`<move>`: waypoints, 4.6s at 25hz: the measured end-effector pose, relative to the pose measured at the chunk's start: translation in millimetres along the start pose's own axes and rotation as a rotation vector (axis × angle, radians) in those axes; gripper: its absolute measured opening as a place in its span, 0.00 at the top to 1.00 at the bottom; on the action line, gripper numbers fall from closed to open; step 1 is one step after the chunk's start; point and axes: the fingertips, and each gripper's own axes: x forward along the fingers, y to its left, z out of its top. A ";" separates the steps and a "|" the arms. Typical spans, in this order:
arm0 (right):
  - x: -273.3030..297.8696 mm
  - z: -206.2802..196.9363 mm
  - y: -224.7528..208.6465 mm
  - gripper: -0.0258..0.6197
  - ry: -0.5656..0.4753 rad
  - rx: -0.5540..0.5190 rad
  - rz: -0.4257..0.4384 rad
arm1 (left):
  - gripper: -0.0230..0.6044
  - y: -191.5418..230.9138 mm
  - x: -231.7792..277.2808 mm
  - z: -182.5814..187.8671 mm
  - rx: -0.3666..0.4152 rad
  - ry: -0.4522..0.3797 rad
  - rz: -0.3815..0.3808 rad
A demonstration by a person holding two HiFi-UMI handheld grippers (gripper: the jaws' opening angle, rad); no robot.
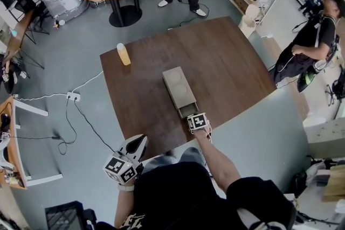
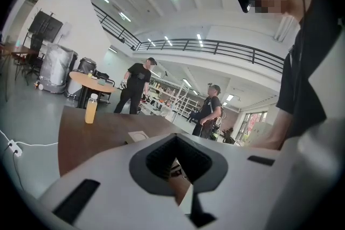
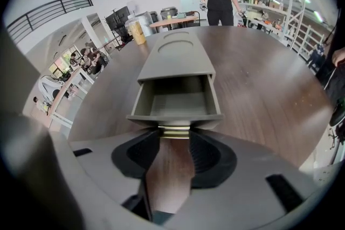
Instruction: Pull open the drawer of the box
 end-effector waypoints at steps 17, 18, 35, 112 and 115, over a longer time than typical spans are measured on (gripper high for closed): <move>-38.0 -81.7 -0.6 0.71 0.006 0.002 0.008 | 0.95 -48.9 23.9 -16.7 0.042 0.050 -0.096; -39.9 -85.3 -0.8 0.72 0.006 0.003 0.011 | 0.95 -51.6 25.2 -18.3 0.042 0.054 -0.096; -43.2 -117.1 -1.1 0.71 -0.029 0.029 0.058 | 0.95 -88.2 38.5 -35.0 0.055 0.074 -0.080; -505.2 -358.6 174.3 0.98 -0.603 -0.349 0.497 | 0.95 -442.7 -147.3 -224.4 -0.012 0.016 -0.177; -506.2 -355.5 189.2 0.98 -0.599 -0.383 0.503 | 0.95 -440.2 -159.1 -230.3 -0.038 0.009 -0.172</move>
